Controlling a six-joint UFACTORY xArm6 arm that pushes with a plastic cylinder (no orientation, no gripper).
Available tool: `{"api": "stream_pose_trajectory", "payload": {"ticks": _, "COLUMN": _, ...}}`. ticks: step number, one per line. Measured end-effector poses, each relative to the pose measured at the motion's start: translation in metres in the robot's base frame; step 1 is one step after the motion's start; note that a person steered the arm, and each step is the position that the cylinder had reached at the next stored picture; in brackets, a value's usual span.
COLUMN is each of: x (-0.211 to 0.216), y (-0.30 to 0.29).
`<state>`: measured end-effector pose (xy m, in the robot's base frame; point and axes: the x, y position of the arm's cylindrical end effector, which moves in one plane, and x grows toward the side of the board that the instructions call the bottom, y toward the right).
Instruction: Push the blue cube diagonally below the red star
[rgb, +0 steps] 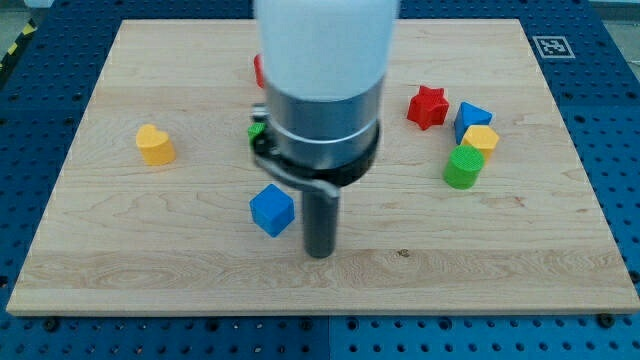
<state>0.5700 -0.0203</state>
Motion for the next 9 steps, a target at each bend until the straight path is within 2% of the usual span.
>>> {"api": "stream_pose_trajectory", "payload": {"ticks": 1, "x": -0.004, "y": -0.057}}
{"api": "stream_pose_trajectory", "payload": {"ticks": 2, "x": -0.033, "y": -0.074}}
{"api": "stream_pose_trajectory", "payload": {"ticks": 3, "x": -0.033, "y": -0.074}}
{"api": "stream_pose_trajectory", "payload": {"ticks": 4, "x": -0.033, "y": -0.048}}
{"api": "stream_pose_trajectory", "payload": {"ticks": 9, "x": -0.053, "y": 0.004}}
